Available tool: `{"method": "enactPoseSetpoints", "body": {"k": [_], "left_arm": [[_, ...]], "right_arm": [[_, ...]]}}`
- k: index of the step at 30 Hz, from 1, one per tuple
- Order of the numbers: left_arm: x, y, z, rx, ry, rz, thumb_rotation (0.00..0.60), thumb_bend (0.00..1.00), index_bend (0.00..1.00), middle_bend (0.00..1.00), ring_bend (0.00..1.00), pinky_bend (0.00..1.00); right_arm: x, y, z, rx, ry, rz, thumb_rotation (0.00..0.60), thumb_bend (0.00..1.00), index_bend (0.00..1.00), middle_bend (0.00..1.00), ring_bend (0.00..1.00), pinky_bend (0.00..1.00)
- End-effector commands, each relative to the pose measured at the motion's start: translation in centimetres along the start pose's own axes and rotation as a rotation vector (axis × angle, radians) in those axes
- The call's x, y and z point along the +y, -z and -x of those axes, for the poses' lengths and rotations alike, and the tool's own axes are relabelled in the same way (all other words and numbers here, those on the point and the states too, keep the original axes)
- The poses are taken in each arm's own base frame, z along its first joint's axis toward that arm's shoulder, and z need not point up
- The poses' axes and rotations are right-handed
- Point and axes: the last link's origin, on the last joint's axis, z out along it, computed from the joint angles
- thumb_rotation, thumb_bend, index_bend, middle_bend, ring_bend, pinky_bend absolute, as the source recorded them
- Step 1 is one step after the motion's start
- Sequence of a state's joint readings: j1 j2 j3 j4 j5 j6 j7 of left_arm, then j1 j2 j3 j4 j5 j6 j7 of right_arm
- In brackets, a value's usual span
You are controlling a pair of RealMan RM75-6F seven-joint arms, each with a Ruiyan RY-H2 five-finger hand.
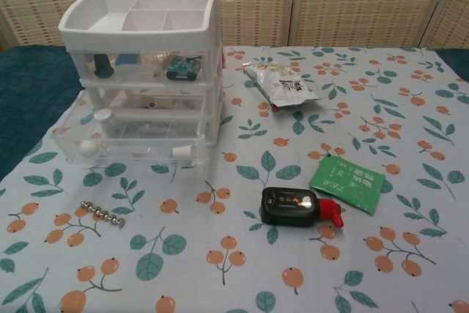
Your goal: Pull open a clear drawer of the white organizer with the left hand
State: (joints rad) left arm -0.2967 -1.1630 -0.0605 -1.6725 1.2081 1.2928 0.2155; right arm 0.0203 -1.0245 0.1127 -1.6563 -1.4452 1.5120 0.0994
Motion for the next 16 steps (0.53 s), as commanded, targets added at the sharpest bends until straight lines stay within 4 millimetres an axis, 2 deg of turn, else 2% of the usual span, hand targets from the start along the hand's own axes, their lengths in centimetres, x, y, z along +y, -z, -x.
{"method": "enactPoseSetpoints", "body": {"k": [1,10,16], "left_arm": [[-0.3,0.7,-0.4,0.039,0.025,-0.03,0.6,0.27,0.29,0.5,0.48,0.64],[0.2,2.0,-0.4,0.146,0.033,-0.017,0.6,0.27,0.29,0.49,0.47,0.62],[0.4,2.3,0.0,0.152,0.039,-0.015,0.6,0.27,0.29,0.49,0.47,0.62]], "right_arm": [[0.0,0.1,0.1,-0.011,-0.003,-0.002,0.6,0.28,0.04,0.08,0.07,0.21],[-0.1,0.4,0.2,-0.025,-0.027,-0.009,0.6,0.28,0.04,0.08,0.07,0.21],[0.1,0.7,0.3,-0.027,-0.037,-0.001,0.6,0.28,0.04,0.08,0.07,0.21]]}}
